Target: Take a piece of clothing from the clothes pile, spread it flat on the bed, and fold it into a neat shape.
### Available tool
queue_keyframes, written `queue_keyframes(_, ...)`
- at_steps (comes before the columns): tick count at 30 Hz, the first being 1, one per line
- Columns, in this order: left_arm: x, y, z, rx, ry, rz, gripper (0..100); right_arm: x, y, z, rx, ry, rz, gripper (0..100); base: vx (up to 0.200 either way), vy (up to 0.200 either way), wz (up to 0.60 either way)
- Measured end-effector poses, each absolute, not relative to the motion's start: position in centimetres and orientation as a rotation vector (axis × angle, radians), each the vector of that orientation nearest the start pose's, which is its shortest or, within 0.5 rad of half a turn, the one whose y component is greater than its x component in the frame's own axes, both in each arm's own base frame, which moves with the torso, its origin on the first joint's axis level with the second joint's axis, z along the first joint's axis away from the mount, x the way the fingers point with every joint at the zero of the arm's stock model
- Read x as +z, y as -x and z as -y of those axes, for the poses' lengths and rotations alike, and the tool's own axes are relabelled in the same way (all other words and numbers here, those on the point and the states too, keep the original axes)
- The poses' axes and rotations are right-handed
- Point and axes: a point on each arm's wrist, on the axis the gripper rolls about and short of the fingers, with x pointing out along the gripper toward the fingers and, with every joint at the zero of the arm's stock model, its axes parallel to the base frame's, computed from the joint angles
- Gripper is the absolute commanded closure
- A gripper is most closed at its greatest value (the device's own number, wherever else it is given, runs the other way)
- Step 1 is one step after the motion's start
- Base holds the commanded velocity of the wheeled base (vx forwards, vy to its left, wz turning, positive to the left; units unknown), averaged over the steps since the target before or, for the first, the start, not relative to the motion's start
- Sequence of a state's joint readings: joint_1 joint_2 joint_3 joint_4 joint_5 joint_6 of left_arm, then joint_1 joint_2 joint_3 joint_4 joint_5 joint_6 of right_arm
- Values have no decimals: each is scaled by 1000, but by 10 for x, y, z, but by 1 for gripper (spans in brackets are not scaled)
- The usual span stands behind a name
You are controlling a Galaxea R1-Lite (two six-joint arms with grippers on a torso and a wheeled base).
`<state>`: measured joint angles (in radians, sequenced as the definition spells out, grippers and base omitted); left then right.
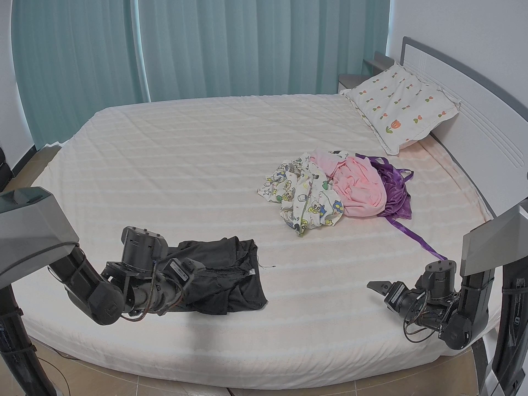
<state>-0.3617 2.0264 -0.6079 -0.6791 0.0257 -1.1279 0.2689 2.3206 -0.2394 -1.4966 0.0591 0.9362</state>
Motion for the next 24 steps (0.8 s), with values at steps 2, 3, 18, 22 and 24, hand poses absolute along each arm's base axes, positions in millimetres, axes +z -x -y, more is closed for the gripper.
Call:
queue_keyframes(2,38,-290,102,137,935,-806,0,-26,-261,-74,25,-834,-681,0,0,200,0)
queue_keyframes(3,37,-290,100,142,937,-807,0,-26,-261,-75,29,-830,-680,0,0,200,0)
queue_keyframes(18,35,-295,76,161,991,-824,0,-25,-277,-112,87,-648,-679,0,0,200,0)
queue_keyframes(22,34,-295,70,168,1003,-829,0,-22,-288,-132,98,-587,-698,0,0,200,0)
queue_keyframes(24,34,-295,67,172,1009,-828,0,-18,-292,-146,121,-566,-701,0,0,200,0)
